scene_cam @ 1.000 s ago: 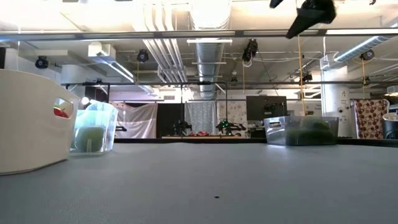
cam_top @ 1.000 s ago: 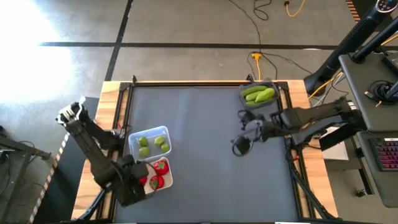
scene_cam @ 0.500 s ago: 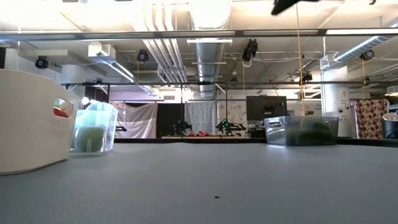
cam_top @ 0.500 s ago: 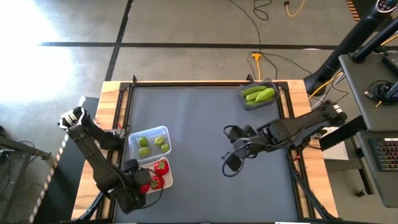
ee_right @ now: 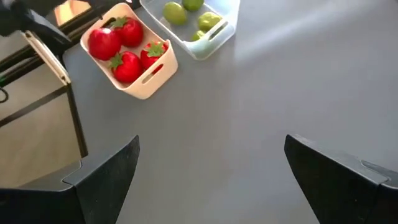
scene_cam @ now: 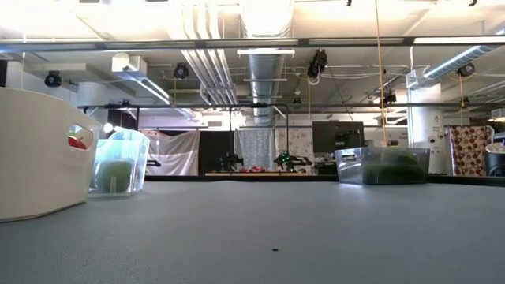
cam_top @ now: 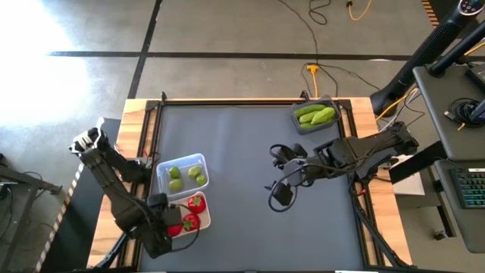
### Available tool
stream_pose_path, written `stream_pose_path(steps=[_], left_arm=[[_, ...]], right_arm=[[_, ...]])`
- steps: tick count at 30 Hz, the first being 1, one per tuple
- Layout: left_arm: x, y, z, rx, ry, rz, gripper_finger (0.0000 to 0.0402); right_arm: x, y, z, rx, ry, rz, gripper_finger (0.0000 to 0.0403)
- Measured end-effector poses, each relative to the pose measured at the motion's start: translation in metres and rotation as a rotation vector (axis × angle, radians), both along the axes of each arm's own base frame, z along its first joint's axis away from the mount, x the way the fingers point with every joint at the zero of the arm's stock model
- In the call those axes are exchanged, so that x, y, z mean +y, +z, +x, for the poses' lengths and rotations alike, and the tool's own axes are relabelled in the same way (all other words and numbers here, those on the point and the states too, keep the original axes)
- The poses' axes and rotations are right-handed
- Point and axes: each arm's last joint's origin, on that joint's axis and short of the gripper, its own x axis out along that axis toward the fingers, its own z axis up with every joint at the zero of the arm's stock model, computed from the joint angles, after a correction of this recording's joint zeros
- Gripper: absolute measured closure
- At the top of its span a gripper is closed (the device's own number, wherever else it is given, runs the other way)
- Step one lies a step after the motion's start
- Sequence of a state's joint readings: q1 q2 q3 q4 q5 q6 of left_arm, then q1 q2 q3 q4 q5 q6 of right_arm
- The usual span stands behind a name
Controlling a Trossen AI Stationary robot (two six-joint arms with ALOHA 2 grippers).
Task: Sort produce into baskets
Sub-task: Put the tomato into the white bin
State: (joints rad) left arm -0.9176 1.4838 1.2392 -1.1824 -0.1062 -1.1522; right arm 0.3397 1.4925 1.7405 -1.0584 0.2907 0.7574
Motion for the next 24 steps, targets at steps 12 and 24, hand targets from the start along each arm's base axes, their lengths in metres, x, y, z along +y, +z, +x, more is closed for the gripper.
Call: stream_pose_path(steps=[12,24], left_arm=[[0.013,-0.043,0.006,-0.012,0.201,0.019,0.0149],[0.025,0.001,-0.005,-0.065,0.194,-0.112,0.0218]], right_arm=[[0.0,-0.009,0.0,0.039,-0.029,0.031,0.0009],[0.002,-0.004,-0.002,0.029,-0.017,0.052,0.0009]])
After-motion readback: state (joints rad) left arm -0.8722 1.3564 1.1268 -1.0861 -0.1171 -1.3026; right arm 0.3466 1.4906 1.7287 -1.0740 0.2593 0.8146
